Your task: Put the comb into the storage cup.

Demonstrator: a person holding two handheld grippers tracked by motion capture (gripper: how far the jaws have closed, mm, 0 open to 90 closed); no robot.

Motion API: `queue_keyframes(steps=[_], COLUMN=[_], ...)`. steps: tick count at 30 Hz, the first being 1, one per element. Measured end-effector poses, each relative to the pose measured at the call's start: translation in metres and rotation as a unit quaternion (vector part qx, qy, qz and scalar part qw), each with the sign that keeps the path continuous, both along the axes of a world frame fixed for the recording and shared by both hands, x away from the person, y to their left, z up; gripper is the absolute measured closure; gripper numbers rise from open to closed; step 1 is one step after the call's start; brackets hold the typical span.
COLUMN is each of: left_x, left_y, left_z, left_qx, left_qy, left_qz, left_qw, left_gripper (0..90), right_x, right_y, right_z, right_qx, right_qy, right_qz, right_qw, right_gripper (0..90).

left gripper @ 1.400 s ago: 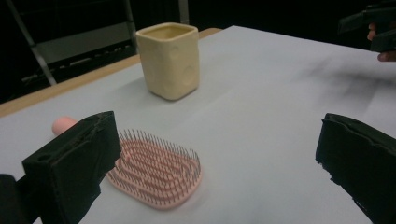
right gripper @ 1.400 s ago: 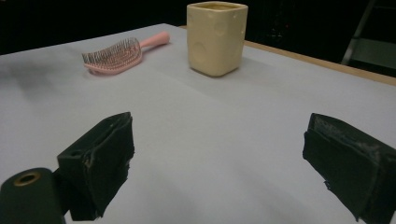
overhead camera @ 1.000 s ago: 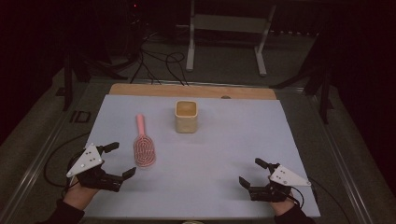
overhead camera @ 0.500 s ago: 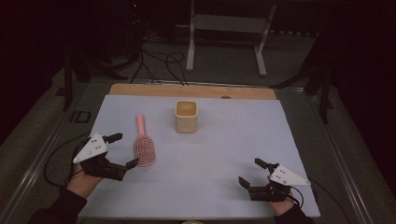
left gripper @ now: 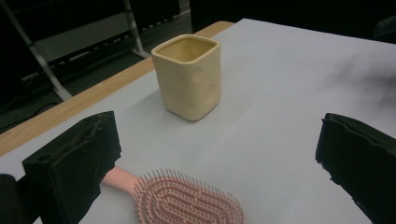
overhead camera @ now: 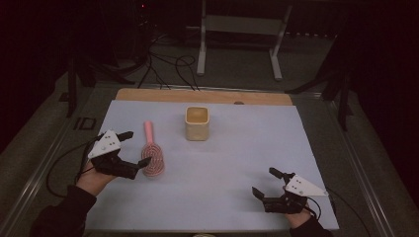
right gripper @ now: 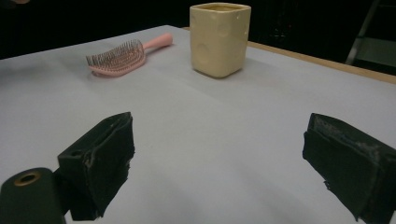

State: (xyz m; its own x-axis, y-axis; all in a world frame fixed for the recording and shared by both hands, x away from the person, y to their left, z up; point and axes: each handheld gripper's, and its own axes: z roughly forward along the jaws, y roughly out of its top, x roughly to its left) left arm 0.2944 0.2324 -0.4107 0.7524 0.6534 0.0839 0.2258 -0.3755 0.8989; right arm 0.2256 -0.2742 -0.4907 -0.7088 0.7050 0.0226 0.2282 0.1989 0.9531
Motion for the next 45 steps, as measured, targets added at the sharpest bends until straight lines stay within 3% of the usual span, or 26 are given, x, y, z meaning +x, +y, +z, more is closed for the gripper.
queue_keyframes(steps=[17, 26, 28, 34, 40, 45], left_x=[0.041, 0.062, 0.066, 0.076, 0.086, 0.092], left_y=[-0.011, -0.008, -0.007, -0.006, -0.005, -0.005], left_z=[-0.007, -0.014, -0.015, -0.02, -0.028, -0.032], left_qx=[0.004, 0.0, 0.0, 0.006, 0.02, 0.028], left_qy=[0.025, 0.04, 0.041, 0.05, 0.063, 0.073], left_qz=[0.003, 0.022, 0.021, 0.037, 0.054, 0.057], left_qw=[0.9997, 0.999, 0.9989, 0.9981, 0.9964, 0.9953], left_gripper=[2.1, 8.5, 15.0, 18.4, 32.4, 38.1], right_x=[0.0, 0.0, 0.0, 0.0, 0.0, 0.0], right_y=[0.001, 0.001, 0.001, 0.001, 0.001, 0.0], right_z=[-0.001, -0.001, -0.001, -0.001, -0.001, -0.001], right_qx=[-0.001, -0.003, -0.001, -0.001, -0.001, 0.0], right_qy=[0.0, 0.001, 0.0, -0.001, 0.002, 0.0], right_qz=[0.007, 0.007, 0.008, 0.006, 0.006, 0.006], right_qw=[1.0, 1.0, 1.0, 1.0, 1.0, 1.0], right_gripper=[8.9, 8.9, 8.9, 8.9, 8.9, 8.9])
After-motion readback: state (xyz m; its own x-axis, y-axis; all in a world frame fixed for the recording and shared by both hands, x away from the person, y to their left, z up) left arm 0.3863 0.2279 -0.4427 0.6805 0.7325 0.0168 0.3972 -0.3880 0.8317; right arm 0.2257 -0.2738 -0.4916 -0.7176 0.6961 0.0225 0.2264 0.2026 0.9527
